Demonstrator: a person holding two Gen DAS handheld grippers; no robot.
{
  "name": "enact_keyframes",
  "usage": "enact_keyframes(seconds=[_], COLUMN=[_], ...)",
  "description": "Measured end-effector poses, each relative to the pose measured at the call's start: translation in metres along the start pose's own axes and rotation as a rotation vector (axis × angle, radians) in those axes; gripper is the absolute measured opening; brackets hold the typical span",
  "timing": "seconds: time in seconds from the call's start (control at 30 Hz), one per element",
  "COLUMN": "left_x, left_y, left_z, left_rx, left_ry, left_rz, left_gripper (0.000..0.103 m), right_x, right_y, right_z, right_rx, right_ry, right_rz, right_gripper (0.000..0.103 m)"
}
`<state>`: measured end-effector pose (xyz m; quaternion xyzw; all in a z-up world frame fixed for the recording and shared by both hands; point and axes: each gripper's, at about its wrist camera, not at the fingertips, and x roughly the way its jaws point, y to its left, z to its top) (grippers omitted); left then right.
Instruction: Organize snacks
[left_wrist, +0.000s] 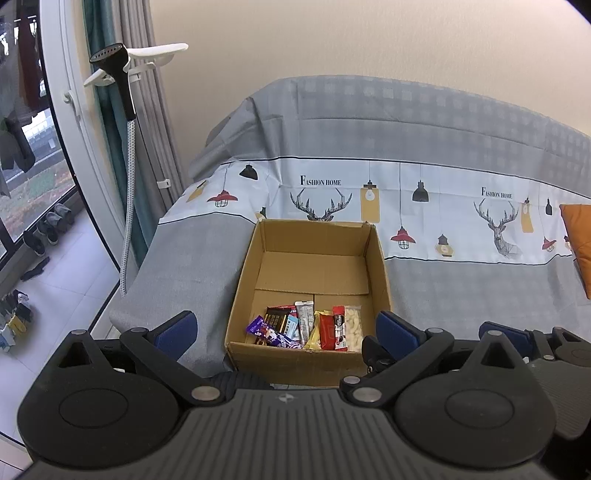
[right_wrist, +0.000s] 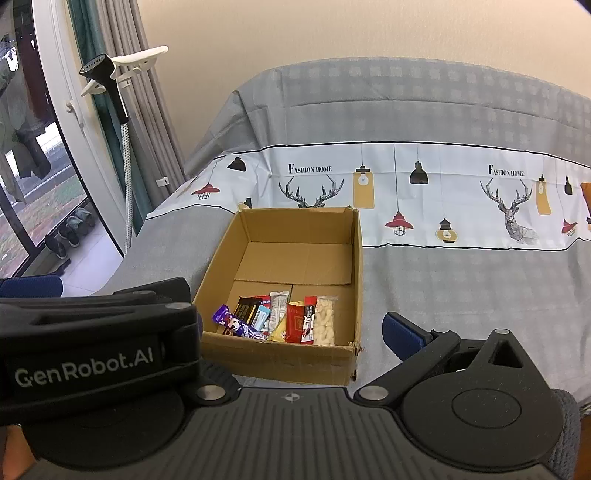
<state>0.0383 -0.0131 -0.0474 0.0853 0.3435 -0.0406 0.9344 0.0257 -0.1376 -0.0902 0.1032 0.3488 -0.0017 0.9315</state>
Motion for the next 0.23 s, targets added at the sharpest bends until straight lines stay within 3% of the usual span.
enact_keyframes(seconds=[0.23], left_x=[-0.0025], left_y=[0.0004], left_z=[-0.0004], left_rx=[0.009], left_ry=[-0.003], left_rz=[0.005], left_gripper=[0.103], right_x=[-0.0009], right_y=[0.0019], right_z=[-0.0001], right_rx=[0.001], right_ry=[-0.001], right_rz=[0.004], right_gripper=[0.102])
